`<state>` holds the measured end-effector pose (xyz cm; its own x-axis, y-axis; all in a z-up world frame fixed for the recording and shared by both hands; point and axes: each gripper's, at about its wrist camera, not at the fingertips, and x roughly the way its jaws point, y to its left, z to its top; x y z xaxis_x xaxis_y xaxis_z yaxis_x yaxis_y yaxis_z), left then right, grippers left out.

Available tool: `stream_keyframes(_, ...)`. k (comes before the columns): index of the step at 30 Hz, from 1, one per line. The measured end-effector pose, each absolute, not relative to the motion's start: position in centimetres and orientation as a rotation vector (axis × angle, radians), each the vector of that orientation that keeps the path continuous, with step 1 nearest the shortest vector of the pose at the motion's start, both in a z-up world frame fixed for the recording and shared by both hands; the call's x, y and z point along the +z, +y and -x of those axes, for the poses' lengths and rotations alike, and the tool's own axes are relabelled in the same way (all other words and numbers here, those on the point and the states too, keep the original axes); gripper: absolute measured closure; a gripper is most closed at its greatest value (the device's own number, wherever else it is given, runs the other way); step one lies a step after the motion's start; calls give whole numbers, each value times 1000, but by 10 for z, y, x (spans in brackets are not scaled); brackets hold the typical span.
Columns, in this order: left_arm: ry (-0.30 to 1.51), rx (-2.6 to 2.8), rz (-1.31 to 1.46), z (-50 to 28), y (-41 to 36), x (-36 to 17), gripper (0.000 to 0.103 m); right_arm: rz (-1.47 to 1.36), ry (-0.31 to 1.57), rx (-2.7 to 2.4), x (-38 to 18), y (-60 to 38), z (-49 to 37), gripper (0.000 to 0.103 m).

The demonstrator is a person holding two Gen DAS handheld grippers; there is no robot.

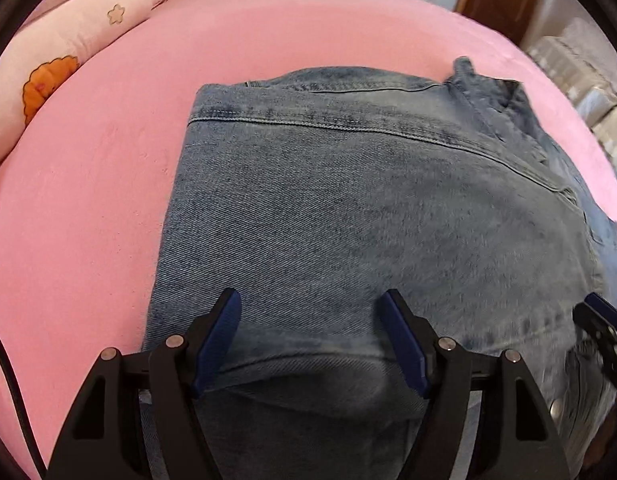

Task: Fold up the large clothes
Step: 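Lay the cuff flat on the jacket front and open the right tool, then move both tools back over the jacket hem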

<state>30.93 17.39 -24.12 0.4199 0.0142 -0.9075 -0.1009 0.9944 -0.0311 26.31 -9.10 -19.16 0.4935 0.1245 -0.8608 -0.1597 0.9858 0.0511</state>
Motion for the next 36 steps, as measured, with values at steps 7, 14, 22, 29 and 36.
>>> stream_keyframes(7, 1147, 54, 64, -307, 176, -239, 30, -62, 1025, 225, -186, -124, -251, 70)
stream_keyframes(14, 1153, 68, 12, -300, 160, -217, 29, -83, 993, 229, -161, -124, -236, 69)
stream_keyframes(22, 1039, 23, 35, -267, 138, -147, 29, -125, 920, 231, -114, -138, -201, 69)
stream_keyframes(29, 978, 17, -13, -229, 118, -88, 29, -122, 836, 191, -59, -152, -156, 69)
stream_keyframes(36, 929, 43, -42, -182, 109, -43, 29, -127, 768, 168, -13, -166, -100, 65)
